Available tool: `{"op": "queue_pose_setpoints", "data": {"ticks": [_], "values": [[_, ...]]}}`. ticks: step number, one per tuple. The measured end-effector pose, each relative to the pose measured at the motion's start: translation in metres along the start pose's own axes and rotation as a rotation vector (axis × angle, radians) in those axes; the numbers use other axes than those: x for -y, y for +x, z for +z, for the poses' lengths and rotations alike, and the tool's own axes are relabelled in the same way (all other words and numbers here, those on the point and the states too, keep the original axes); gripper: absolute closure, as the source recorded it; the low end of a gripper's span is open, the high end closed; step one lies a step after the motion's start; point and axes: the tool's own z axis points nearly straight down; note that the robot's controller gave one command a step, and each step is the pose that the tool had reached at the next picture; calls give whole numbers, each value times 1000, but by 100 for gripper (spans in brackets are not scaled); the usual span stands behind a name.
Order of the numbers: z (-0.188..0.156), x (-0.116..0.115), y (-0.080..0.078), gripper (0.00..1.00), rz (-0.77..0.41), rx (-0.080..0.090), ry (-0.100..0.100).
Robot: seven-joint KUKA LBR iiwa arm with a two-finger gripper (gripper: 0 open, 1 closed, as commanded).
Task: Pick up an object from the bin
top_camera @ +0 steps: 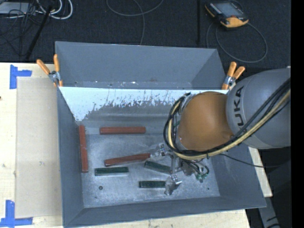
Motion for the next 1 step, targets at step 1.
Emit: {"op": "queue_pose_setpoints", "data": {"ticks": [1], "values": [[52,28,-11,100,24,19,0]]}}
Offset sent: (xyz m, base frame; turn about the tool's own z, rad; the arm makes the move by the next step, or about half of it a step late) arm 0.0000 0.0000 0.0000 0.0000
